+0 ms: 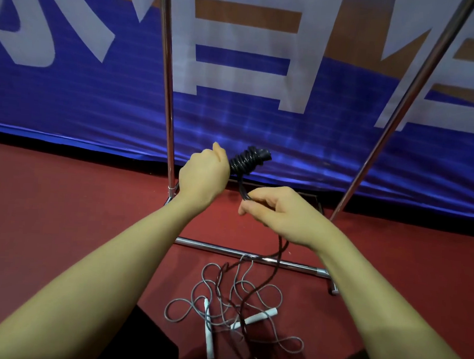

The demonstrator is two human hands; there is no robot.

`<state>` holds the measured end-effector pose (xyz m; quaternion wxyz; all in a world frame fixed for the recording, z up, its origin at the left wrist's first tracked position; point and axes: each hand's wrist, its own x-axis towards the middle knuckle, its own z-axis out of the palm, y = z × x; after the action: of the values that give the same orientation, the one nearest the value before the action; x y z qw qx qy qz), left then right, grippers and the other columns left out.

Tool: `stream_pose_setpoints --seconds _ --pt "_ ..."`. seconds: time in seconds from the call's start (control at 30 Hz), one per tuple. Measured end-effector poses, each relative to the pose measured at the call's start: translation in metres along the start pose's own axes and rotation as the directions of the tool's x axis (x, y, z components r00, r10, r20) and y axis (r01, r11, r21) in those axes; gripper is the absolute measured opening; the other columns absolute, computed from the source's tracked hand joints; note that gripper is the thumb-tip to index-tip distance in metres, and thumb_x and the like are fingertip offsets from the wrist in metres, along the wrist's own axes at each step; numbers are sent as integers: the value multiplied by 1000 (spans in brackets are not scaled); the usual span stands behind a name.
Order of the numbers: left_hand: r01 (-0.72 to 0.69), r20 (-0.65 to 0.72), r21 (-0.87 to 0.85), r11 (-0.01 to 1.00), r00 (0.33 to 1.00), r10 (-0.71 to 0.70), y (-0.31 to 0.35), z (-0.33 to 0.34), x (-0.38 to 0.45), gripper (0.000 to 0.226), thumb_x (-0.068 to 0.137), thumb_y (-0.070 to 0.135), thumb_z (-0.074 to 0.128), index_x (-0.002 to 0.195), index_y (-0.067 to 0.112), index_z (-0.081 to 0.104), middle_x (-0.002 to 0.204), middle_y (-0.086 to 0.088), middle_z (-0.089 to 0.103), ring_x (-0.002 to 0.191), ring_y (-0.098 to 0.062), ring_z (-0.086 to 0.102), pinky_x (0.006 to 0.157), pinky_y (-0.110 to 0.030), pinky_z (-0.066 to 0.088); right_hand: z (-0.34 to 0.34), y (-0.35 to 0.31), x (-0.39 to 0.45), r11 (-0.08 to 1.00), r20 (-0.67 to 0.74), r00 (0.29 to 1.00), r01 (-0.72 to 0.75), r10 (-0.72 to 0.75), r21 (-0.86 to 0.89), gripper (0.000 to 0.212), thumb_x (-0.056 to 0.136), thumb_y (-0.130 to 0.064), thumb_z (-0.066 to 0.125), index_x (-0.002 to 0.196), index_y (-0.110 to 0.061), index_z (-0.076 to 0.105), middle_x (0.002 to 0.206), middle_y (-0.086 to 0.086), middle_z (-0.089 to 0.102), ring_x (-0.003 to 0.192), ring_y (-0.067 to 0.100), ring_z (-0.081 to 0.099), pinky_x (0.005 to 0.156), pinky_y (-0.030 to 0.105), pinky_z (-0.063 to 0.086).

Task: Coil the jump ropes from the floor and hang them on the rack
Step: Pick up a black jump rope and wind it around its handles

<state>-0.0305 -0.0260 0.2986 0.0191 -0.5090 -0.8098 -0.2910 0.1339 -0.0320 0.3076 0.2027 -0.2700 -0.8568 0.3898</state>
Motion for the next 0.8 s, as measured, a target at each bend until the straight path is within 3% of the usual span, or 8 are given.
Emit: stream_pose_setpoints --seconds 0.07,0.13,0.23,0.33,0.4,0.5,0.63,0.8 --pt "-117 21 90 989 993 115 -2 2 -2 31 90 -6 42 119 -13 49 88 -24 61 80 -42 62 54 -37 44 1 3 1 1000 2 1000 1 -1 5 16 91 -16 62 83 -3 66 68 11 52 64 9 41 61 32 36" --pt "-149 6 206 967 989 151 0 -2 -2 26 93 6 43 89 -8 64 68 -21 61 62 -39 62 49 -30 41 1 4 1 1000 -12 1000 0 0 14 11 89 -11 64 81 -4 65 66 1 51 63 5 40 60 24 35" --pt "-274 25 223 935 961 275 -1 14 -2 52 102 23 27 82 -5 65 82 -27 64 81 -43 63 59 -36 29 -2 8 1 996 -54 999 -7 3 -84 13 88 -12 65 79 -3 65 64 6 52 59 5 39 58 25 33" --pt "-413 -15 217 884 904 427 -1 11 -5 49 91 18 40 49 -2 55 47 -23 54 44 -39 57 47 -22 15 -10 9 0 990 -158 987 -11 -12 -143 12 88 -12 65 79 -6 68 68 4 61 61 9 49 63 26 38" --pt "-446 -99 248 860 871 481 -5 14 -4 50 84 19 41 36 5 46 31 -13 41 25 -30 42 55 -13 1 -17 9 -1 987 -240 970 -16 -24 -162 11 88 -14 65 79 -11 70 71 0 66 67 14 57 68 26 42" --pt "-555 -114 279 784 792 601 -2 14 -5 51 83 23 38 34 11 43 29 -8 39 23 -27 37 56 -15 -2 -22 11 -1 994 -328 944 -71 39 -87 13 85 -20 68 74 -12 66 66 6 66 59 20 58 61 30 44" --pt "-665 -149 238 708 695 703 -2 10 -6 51 85 22 39 36 13 37 29 -7 36 23 -26 33 51 -16 5 -29 15 0 992 -394 911 -120 123 34 17 79 -21 75 75 -7 66 57 -3 58 46 6 45 52 19 37" --pt "-779 -156 165 604 584 796 -4 10 -9 49 88 22 38 40 18 35 30 -4 37 24 -27 32 51 -17 1 -31 20 0 978 -313 936 -111 163 178 9 78 -9 75 75 -8 67 56 -8 60 51 6 49 49 20 42"
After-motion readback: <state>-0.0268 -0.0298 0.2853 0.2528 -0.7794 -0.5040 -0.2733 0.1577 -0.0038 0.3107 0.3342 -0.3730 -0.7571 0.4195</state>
